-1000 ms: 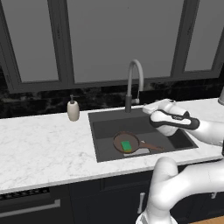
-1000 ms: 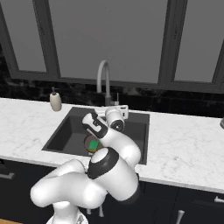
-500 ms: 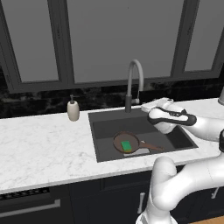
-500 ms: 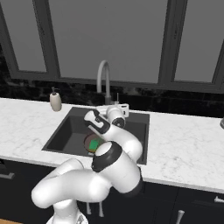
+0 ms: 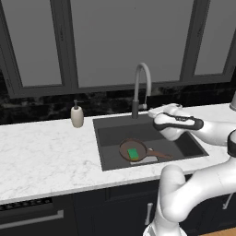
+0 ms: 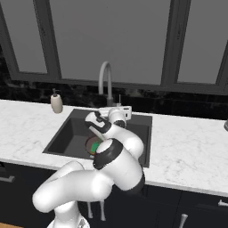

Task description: Pick the pan and sponge and place them into the sink. Then turn on the water.

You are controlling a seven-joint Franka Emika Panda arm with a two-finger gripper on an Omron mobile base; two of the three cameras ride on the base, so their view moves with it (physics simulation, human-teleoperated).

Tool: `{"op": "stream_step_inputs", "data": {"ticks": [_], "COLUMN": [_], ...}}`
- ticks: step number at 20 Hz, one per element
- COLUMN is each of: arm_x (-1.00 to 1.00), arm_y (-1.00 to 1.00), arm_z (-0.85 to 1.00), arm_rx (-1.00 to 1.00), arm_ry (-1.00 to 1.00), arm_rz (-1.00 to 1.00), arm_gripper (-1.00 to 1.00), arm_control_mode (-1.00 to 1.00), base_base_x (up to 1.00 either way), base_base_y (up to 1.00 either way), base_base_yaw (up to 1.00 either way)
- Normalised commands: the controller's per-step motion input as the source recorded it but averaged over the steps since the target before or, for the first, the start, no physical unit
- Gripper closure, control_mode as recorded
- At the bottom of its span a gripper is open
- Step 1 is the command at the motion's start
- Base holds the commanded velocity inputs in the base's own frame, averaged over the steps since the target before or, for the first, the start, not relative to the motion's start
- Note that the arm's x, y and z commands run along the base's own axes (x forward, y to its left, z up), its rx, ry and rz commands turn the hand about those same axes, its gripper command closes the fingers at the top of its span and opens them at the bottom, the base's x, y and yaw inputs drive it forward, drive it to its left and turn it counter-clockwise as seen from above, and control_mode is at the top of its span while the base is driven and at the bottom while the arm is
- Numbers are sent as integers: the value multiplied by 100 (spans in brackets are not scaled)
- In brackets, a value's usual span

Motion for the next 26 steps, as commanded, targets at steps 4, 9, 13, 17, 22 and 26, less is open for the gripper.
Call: {"op": "stream_step_inputs", "data": {"ticks": [4, 9, 13, 17, 22, 26], "arm_x": [15, 16, 13, 13, 11, 8], "arm_y": [0, 0, 0, 0, 0, 0], "arm_z": [0, 0, -1, 0, -6, -16], "arm_rx": [0, 0, 0, 0, 0, 0], "arm_ry": [0, 0, 0, 0, 0, 0], "arm_rz": [-6, -4, -1, 0, 0, 0], "arm_gripper": [-100, -100, -100, -100, -100, -100], "arm_control_mode": [-100, -100, -100, -100, -100, -100], "base_base_x": [0, 0, 0, 0, 0, 0], "base_base_y": [0, 0, 0, 0, 0, 0], "base_base_yaw": [0, 0, 0, 0, 0, 0]}}
